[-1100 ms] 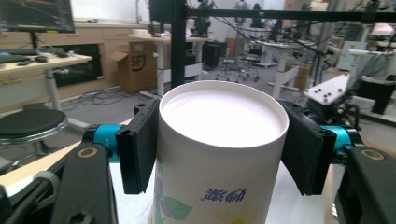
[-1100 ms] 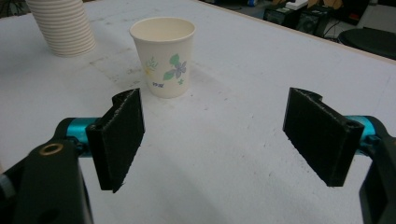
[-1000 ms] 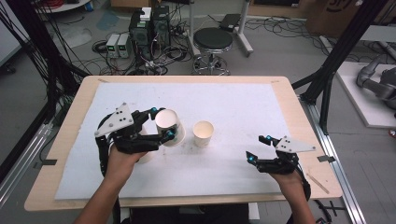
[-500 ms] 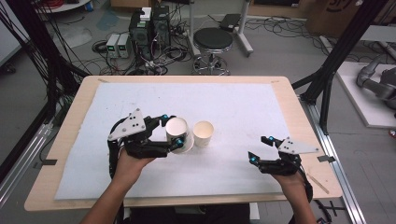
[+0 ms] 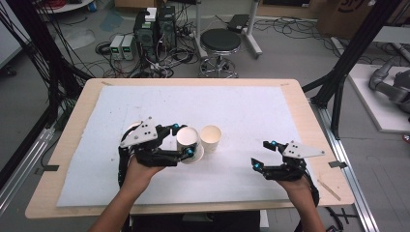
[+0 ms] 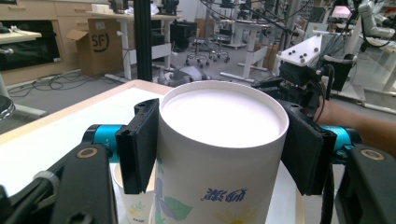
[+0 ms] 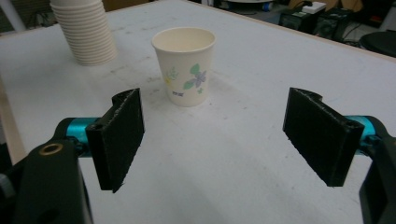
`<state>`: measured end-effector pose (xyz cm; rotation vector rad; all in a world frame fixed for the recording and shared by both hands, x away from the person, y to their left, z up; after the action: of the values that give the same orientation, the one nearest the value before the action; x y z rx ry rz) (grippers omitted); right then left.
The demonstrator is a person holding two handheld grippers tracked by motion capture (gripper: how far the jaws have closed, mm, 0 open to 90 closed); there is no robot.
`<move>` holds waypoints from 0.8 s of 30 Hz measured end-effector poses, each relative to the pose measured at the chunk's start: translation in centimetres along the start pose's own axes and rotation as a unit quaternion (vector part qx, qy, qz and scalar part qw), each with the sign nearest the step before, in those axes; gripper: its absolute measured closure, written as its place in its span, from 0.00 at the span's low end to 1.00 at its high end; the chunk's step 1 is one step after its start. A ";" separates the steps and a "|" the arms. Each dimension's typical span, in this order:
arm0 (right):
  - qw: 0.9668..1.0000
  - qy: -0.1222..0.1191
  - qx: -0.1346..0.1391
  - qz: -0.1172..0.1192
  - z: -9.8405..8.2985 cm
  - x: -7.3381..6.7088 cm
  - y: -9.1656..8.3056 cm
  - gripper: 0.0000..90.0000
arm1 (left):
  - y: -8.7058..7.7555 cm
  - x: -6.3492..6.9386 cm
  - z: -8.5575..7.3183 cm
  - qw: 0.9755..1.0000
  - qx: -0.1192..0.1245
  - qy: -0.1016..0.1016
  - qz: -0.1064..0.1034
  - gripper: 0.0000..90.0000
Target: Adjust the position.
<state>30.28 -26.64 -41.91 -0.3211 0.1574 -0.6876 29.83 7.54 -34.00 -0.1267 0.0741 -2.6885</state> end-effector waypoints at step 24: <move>0.988 -0.020 0.035 0.149 1.8 -5.3 2.7 0.21 | 3.0 2.6 -2.7 0.995 -0.026 0.010 -0.100 0.38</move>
<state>28.30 -20.79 -40.92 -0.2372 0.1384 -0.3896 28.51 3.79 -36.74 -0.1290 0.1454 -2.8894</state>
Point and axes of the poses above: each handheld gripper's, and its own axes: y roughly forward along the jaws, z roughly out of its top, x roughly to its right, the point moved 4 cm from there along y, roughly forward along the jaws, and after that the axes turned 3 degrees about x, right-handed, at the moved point
